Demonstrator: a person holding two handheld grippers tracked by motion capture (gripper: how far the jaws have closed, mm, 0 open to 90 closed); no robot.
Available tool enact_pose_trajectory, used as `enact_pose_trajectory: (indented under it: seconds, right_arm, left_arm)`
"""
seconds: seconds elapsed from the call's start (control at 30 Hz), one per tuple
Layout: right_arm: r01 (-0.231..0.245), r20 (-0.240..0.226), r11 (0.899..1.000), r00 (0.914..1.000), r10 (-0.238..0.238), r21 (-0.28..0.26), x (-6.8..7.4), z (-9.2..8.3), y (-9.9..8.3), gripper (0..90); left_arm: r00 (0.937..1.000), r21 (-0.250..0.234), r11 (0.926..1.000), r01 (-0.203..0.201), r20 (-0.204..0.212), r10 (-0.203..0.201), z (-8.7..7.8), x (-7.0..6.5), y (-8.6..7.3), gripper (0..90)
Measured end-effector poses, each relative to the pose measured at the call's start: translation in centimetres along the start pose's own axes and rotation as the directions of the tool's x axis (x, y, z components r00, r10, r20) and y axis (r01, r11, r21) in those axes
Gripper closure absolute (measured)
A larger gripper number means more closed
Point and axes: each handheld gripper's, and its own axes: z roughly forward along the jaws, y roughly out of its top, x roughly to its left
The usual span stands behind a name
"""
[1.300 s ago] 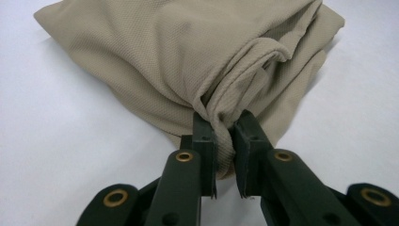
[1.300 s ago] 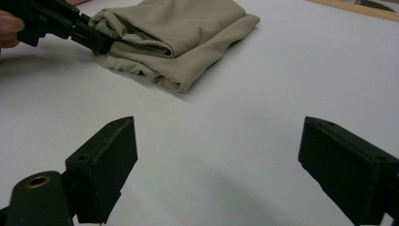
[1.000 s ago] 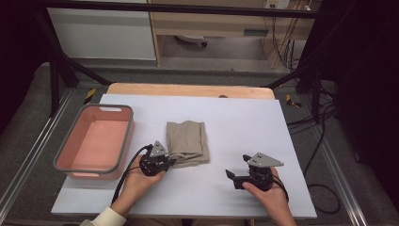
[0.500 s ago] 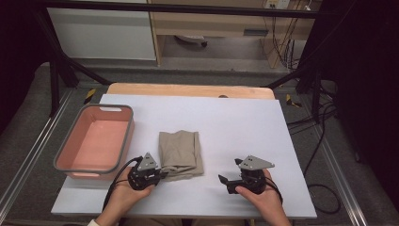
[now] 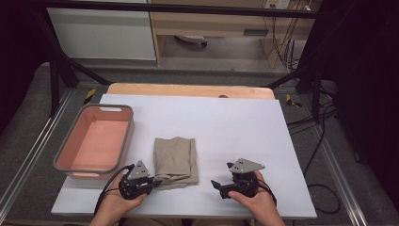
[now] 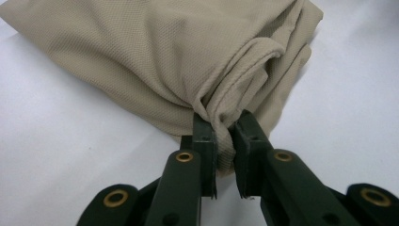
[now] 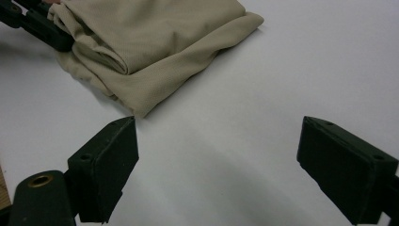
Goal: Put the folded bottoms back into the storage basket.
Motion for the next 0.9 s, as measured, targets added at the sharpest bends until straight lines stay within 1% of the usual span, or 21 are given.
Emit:
enact_pose_trajectory:
  seconds: [0.23, 0.47, 0.7, 0.9]
  right_arm:
    - [0.008, -0.006, 1.0, 0.9999, -0.008, 0.007, 0.39, 0.18, 0.13, 13.7]
    - [0.002, -0.011, 1.0, 0.9999, -0.002, 0.006, 0.41, 0.16, 0.16, 14.3]
    - [0.005, -0.016, 1.0, 0.9999, -0.005, 0.015, 0.45, 0.2, 0.17, 14.8]
    - [0.01, -0.019, 1.0, 0.9998, -0.01, 0.015, 0.54, 0.28, 0.18, 17.2]
  left_arm:
    - [1.0, -0.002, 1.0, 0.0, 0.0, 0.0, -0.23, -0.18, -0.27, 81.0]
    - [1.0, -0.003, 1.0, 0.002, 0.0, -0.002, -0.25, -0.19, -0.27, 80.9]
    - [1.0, -0.003, 1.0, 0.005, 0.002, -0.005, -0.28, -0.19, -0.33, 80.8]
    - [1.0, 0.002, 1.0, 0.004, 0.006, -0.004, -0.35, -0.19, -0.38, 80.7]
